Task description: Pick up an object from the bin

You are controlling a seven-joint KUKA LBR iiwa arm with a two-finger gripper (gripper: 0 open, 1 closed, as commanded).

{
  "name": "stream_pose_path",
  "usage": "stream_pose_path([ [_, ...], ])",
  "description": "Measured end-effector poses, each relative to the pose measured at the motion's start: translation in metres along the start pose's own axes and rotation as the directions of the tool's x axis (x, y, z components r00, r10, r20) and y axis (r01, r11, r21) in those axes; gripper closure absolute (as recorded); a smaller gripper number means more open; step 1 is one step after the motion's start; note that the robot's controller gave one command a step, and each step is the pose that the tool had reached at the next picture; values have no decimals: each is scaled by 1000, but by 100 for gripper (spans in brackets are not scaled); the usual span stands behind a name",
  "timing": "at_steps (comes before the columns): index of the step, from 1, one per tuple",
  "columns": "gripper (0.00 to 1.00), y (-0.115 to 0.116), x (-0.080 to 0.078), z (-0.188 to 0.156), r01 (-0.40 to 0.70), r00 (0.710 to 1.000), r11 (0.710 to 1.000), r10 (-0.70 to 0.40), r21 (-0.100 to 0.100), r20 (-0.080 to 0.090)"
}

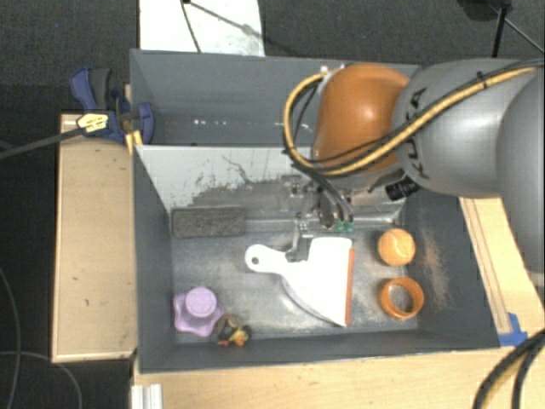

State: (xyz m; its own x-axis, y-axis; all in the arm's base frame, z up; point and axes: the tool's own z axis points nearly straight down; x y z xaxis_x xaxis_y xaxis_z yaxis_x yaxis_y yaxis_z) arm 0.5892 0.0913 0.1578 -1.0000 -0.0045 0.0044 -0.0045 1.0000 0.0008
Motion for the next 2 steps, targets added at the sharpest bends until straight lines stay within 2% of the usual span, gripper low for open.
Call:
stream_pose_path([
  [1,0,0,-1,-5,-2,1000,1000,2,-1,7],
  [2,0,-16,3,40,57,998,998,-57,0,14],
])
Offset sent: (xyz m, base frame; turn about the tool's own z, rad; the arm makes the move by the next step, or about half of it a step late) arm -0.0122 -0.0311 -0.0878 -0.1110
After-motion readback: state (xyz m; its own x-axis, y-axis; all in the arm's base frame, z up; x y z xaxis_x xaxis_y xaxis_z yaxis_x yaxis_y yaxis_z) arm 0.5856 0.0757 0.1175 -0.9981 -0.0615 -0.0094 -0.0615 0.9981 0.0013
